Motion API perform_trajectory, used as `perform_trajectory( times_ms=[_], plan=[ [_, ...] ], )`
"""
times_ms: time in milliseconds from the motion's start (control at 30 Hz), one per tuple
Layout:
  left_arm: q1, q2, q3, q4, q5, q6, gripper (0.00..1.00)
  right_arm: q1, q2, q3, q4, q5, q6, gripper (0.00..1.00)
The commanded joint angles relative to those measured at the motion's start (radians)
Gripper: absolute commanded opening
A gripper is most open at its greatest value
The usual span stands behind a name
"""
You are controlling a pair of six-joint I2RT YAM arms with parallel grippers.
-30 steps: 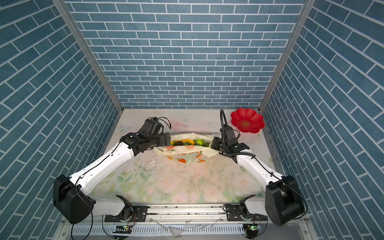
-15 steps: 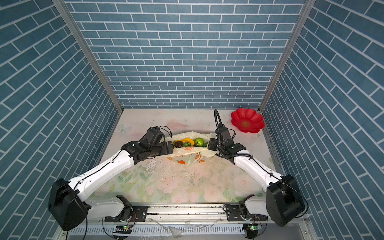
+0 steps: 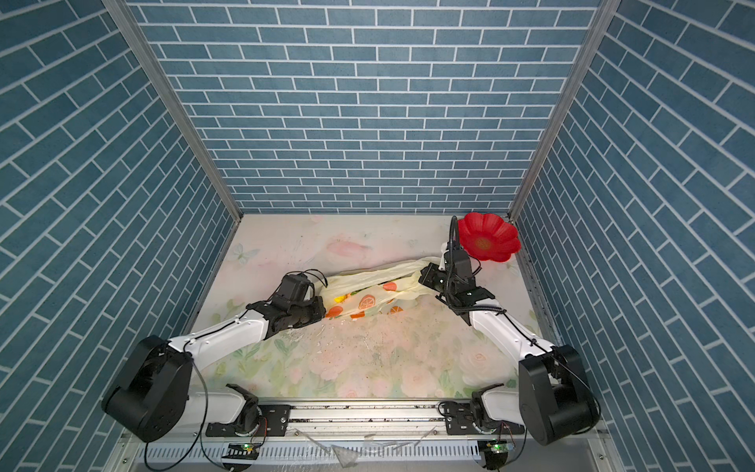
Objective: Take fruits out of the plastic bag
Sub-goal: Spread open the plastic bag at the center of the table.
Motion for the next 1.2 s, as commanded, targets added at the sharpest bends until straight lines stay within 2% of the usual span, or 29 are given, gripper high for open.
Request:
perform_trajectory(
  times_ms=[0, 200, 333, 367, 400, 467, 533, 600, 667, 767, 933, 1067, 1167],
  plan=[
    [0.019, 0.016, -0.012, 0.094, 0.051, 0.061, 0.00, -0.019, 0.033, -0.028, 0.245, -0.135, 0.127, 0.00],
    [-0.031, -0.053, 0.034, 0.034, -0.002, 0.126, 0.00, -0.018, 0.069, -0.016, 0.254, -0.145, 0.129, 0.00],
    [-0.082, -0.066, 0.084, -0.022, -0.042, 0.179, 0.00, -0.018, 0.072, 0.030, 0.149, -0.162, 0.084, 0.00],
    [-0.091, -0.065, 0.109, -0.030, -0.049, 0.186, 0.00, -0.017, 0.062, 0.047, 0.087, -0.146, 0.058, 0.10],
    [-0.095, -0.063, 0.115, -0.034, -0.054, 0.190, 0.00, -0.016, 0.044, 0.071, 0.002, -0.112, 0.021, 0.28],
    [-0.106, -0.061, 0.117, -0.040, -0.062, 0.195, 0.00, -0.013, -0.003, 0.114, -0.191, -0.006, -0.048, 0.55],
    [-0.115, -0.057, 0.115, -0.040, -0.066, 0.195, 0.00, -0.002, -0.040, 0.155, -0.327, 0.104, -0.096, 0.67],
    [-0.130, -0.052, 0.115, -0.043, -0.077, 0.198, 0.00, 0.022, -0.065, 0.203, -0.474, 0.230, -0.133, 0.74],
    [-0.150, -0.045, 0.120, -0.048, -0.099, 0.205, 0.00, 0.070, -0.076, 0.249, -0.600, 0.360, -0.144, 0.77],
    [-0.180, -0.035, 0.133, -0.053, -0.119, 0.208, 0.00, 0.182, -0.068, 0.297, -0.691, 0.515, -0.117, 0.79],
    [-0.228, -0.023, 0.155, -0.058, -0.163, 0.231, 0.00, 0.340, 0.066, 0.391, -0.765, 0.670, -0.057, 0.83],
    [-0.253, -0.010, 0.169, -0.066, -0.176, 0.231, 0.00, 0.386, 0.194, 0.455, -0.790, 0.739, -0.043, 0.85],
    [-0.267, -0.013, 0.165, -0.070, -0.186, 0.232, 0.00, 0.392, 0.254, 0.466, -0.785, 0.745, -0.040, 0.86]
  ],
)
